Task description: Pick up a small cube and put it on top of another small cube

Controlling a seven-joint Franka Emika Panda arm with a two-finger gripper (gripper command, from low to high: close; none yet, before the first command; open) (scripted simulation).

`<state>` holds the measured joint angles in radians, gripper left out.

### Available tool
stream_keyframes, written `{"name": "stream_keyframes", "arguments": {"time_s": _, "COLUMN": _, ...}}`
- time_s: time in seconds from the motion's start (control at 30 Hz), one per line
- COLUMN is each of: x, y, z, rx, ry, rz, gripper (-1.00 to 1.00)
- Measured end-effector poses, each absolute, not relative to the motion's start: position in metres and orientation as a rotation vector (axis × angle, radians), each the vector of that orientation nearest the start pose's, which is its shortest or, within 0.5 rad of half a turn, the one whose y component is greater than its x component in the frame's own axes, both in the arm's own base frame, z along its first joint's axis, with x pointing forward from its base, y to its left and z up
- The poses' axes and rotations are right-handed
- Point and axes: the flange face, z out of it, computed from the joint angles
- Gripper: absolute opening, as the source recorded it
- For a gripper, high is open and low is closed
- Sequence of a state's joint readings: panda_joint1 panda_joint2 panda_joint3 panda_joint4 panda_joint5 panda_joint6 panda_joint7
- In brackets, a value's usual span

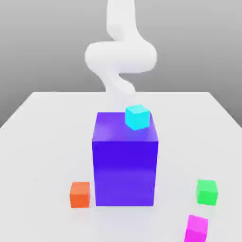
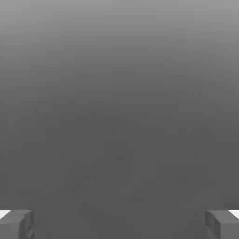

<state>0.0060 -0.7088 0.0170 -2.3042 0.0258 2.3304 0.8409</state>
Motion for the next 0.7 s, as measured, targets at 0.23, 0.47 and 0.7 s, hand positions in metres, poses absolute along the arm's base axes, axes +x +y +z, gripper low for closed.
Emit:
{"name": "stream_keyframes", "arguments": {"time_s": 0.23, "x": 0.457, "y": 0.053, "z": 0.575, "rx": -2.481, "ry": 1.216, "rz": -0.648, "gripper": 0.00}}
{"name": "stream_keyframes", "arguments": {"time_s": 0.47, "x": 0.499, "y": 0.101, "z": 0.456, "rx": -2.521, "ry": 1.367, "rz": -0.401, "gripper": 0.00}}
{"name": "stream_keyframes", "arguments": {"time_s": 0.7, "x": 0.506, "y": 0.152, "z": 0.328, "rx": -2.574, "ry": 1.523, "rz": -0.183, "gripper": 0.00}}
